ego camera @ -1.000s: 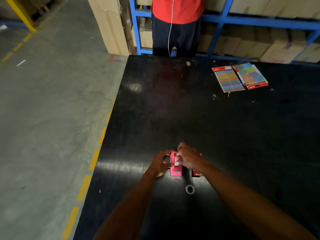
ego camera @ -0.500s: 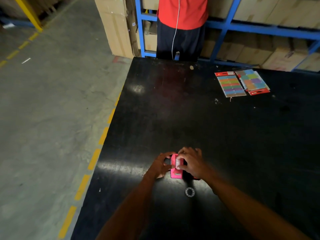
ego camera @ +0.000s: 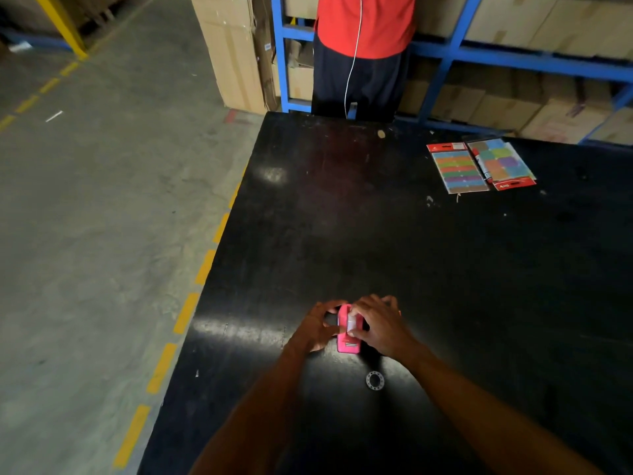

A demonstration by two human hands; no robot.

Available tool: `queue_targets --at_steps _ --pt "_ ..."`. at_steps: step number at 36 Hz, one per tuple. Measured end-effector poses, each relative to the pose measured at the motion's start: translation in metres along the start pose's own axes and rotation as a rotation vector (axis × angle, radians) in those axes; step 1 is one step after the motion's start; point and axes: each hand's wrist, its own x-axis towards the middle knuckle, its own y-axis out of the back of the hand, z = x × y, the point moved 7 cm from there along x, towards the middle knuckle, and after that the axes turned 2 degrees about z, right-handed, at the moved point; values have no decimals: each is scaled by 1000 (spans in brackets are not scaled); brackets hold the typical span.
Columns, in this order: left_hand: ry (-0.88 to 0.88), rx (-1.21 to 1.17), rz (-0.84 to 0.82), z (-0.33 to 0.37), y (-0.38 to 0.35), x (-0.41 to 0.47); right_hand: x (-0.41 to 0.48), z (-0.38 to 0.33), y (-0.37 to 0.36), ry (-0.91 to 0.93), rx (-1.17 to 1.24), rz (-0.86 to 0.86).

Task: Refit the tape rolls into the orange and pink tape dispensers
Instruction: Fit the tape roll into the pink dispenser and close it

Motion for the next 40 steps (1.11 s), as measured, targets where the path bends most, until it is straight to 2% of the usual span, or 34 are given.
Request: queue_targets --at_steps 9,15,30,35,40 --pt "-2 22 -6 4 1 -2 2 1 1 -79 82 16" --pt "-20 36 2 3 1 -3 1 2 -4 -80 1 -37" --pt "-49 2 -5 -5 -2 3 0 -4 2 -9 -119 36" --pt "-36 32 3 -8 -3 5 -22 -10 -3 18 -29 84" --pt "-35 42 -20 -9 -3 5 -43 -20 -14 39 80 62"
